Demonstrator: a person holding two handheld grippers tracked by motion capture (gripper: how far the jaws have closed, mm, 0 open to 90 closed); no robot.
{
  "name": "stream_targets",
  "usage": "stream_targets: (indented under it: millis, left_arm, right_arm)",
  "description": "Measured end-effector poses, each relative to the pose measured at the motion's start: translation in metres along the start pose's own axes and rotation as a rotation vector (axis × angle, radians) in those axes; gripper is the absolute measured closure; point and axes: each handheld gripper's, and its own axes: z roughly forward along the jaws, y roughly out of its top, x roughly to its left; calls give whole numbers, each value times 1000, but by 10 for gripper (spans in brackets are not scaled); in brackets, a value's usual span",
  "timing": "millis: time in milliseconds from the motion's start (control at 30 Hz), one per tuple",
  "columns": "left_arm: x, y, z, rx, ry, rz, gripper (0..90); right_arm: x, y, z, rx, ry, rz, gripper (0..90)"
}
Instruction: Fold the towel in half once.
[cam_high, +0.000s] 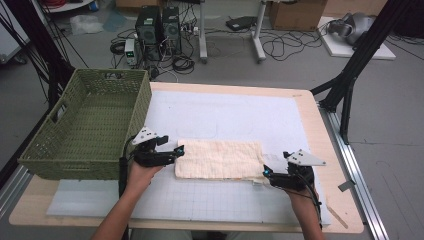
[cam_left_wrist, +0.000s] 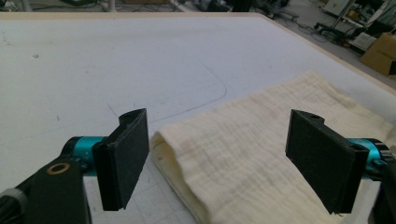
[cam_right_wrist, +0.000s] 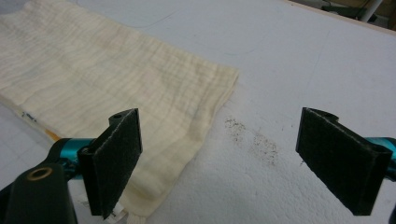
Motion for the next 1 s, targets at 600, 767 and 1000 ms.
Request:
stream_targets:
  millis: [600, 767, 1000]
  left_arm:
    - [22, 7, 53, 130, 122, 27, 427]
    - [21, 2, 60, 196, 124, 63, 522]
    - [17, -2, 64, 243, 132, 121, 662]
  right_arm:
    - [-3, -1, 2, 7, 18, 26, 149]
    - [-3, -3, 3, 14, 24, 28, 150]
    - [-3, -3, 3, 17, 24, 26, 153]
